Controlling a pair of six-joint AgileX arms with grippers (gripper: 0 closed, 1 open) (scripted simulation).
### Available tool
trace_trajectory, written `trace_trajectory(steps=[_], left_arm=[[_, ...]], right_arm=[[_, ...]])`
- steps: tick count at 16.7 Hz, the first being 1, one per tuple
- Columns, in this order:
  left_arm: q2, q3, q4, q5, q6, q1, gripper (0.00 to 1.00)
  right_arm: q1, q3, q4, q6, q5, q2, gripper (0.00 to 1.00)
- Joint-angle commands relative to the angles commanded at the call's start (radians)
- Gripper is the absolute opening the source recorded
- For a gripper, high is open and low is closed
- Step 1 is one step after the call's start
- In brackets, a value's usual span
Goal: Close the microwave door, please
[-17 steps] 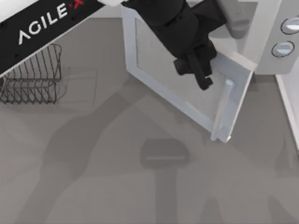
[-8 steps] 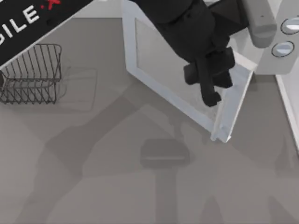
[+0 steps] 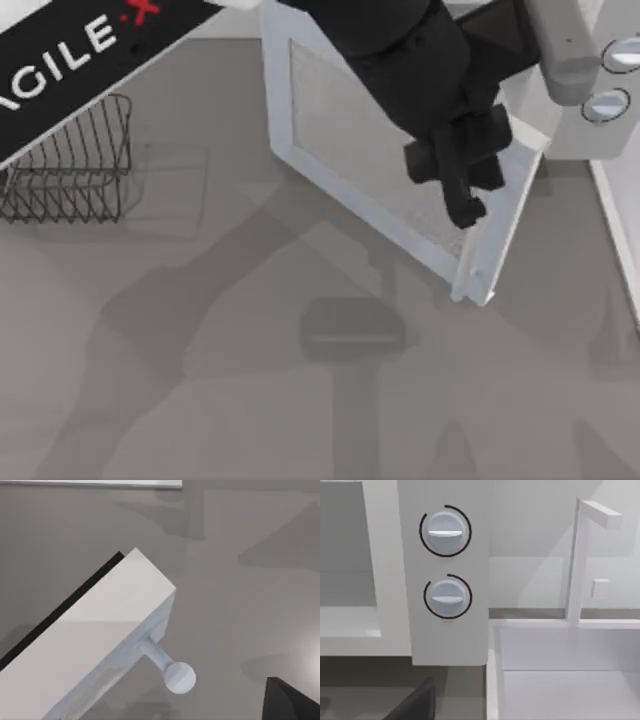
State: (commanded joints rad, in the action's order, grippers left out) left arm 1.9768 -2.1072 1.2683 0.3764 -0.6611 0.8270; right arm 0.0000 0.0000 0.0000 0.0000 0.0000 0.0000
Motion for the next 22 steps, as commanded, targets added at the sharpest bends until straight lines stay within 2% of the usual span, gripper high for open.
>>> trace_trajectory(steps=[6,14,22], left_arm=[[0.132,-0.043,-0.093,-0.058,0.083,-0.063,0.0],[0.16,-0.052,-0.06,-0.05,0.093,-0.046,0.0],[0.203,-0.153,-0.058,-0.07,0.113,-0.025,0.0]], right_arm=[[0.0,0.0,0.0,0.0,0.0,0.0,1.0],[0.0,0.0,0.0,0.0,0.0,0.0,1.0],[0.0,0.0,0.0,0.0,0.0,0.0,1.0]])
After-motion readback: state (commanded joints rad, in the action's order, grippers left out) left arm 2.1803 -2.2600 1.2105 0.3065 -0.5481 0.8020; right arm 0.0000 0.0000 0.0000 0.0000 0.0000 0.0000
